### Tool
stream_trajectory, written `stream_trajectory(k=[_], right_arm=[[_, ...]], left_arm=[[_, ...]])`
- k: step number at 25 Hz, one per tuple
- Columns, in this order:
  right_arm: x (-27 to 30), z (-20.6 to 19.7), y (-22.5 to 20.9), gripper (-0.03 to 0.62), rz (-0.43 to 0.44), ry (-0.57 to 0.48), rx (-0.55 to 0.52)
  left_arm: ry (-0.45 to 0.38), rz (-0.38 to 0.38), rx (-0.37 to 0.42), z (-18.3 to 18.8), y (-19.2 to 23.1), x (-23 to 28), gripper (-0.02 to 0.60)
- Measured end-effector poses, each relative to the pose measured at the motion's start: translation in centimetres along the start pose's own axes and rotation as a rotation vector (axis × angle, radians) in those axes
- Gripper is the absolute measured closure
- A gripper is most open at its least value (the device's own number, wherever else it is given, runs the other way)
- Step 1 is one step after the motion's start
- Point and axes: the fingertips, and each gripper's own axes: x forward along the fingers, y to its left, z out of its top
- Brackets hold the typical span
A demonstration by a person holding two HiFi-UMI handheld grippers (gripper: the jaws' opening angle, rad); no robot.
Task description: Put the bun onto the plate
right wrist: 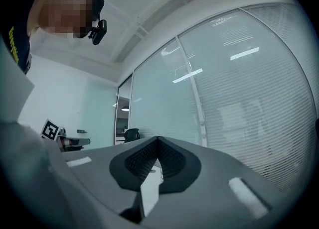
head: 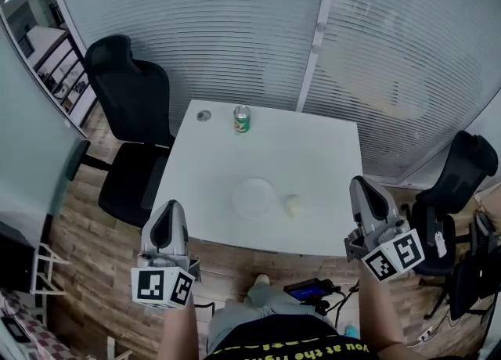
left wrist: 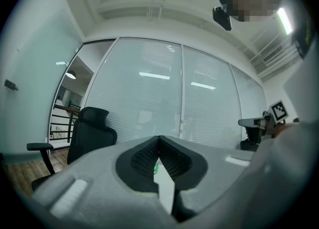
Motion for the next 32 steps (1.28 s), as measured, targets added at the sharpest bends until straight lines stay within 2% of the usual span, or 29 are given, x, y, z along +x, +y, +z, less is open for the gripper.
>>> stream_trajectory(k=[14, 21, 32], right_arm=[[1.7, -1.8, -1.9, 0.589, -0.028, 0.029, 0.035], [3.5, -1.5, -1.1, 0.588, -0.051, 0.017, 0.024], [5.8, -1.4, 0.3, 0.588, -0.133, 0.024, -0.002]], left_arm=[[0.030, -0.024, -0.004, -1.2, 0.1, 3.6, 0.581], [0.038, -0.079, 0.011, -1.2, 0.9, 6.1, 0.581], [0.041, -0.178, 0.010, -0.8, 3.7, 9.6, 0.581]])
